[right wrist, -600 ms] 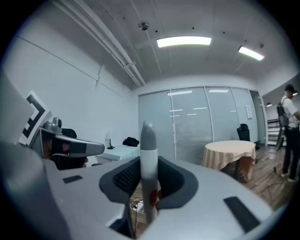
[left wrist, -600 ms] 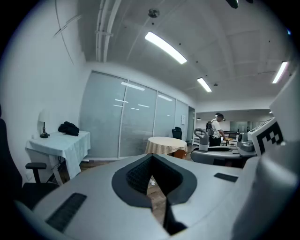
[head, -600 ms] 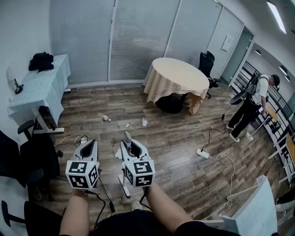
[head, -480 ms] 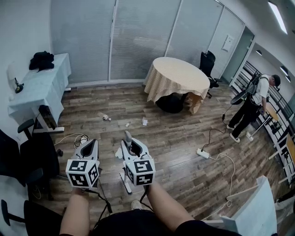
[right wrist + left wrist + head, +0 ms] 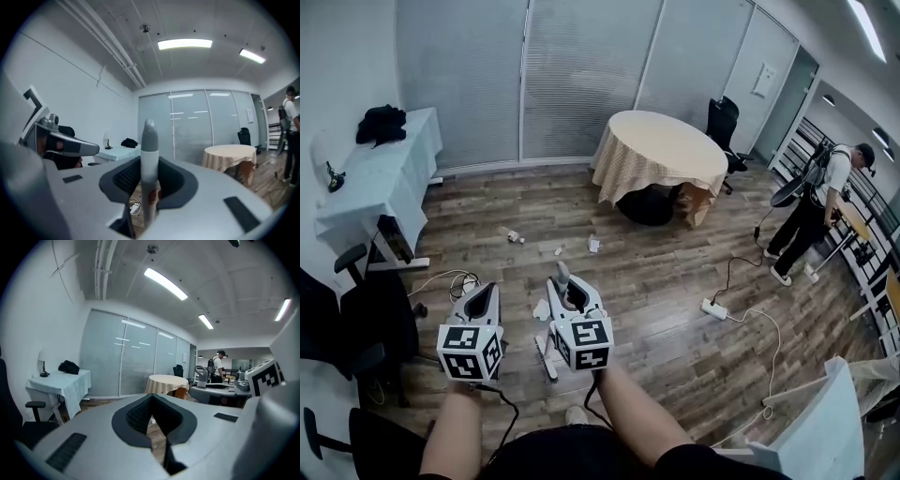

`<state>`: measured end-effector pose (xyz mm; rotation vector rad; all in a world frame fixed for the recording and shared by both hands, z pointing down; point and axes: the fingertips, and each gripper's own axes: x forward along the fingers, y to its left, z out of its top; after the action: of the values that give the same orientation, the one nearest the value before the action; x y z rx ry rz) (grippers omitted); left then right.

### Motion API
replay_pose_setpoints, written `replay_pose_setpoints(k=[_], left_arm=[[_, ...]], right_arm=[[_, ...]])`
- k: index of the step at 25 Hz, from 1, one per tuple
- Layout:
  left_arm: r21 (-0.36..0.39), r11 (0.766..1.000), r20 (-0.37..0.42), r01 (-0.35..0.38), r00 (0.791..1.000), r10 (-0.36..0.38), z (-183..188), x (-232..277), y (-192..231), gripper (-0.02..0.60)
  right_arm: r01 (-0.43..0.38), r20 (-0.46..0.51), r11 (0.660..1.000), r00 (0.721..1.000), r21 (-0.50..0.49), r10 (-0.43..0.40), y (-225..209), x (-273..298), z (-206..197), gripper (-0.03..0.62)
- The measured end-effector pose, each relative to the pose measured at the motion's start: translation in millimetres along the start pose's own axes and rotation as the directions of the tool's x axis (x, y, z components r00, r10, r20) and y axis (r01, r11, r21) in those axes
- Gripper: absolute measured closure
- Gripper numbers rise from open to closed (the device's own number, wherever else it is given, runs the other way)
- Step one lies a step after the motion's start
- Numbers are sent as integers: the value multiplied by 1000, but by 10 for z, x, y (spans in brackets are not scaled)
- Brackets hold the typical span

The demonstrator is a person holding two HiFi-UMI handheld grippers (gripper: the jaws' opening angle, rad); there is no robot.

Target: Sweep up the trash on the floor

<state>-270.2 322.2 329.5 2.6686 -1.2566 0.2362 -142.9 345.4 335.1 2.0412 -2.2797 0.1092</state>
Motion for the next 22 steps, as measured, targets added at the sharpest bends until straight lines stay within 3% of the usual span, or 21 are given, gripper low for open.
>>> replay_pose_setpoints(k=[5,11,17,22], left_arm=[[13,1000,-12,-21,1000,21,-8,110,-17,586],[-38,999,-24,-26,999,25,-31,290,-46,586],[-120,993,-37,-17,999,13,-30,601,-257,587],[-118,992,-43,-34,999,29,-61,857,-513,587]], right_arm=[[-21,-12,1000,1000,-13,20,-27,80,-22,488],[-62,-40,998,997,-11,61,-103,199,-32,488],[-93,-52,996,994,16,93,-482,225,-46,488],[-127,-67,991,989,39,129,-859,221,-132,488]])
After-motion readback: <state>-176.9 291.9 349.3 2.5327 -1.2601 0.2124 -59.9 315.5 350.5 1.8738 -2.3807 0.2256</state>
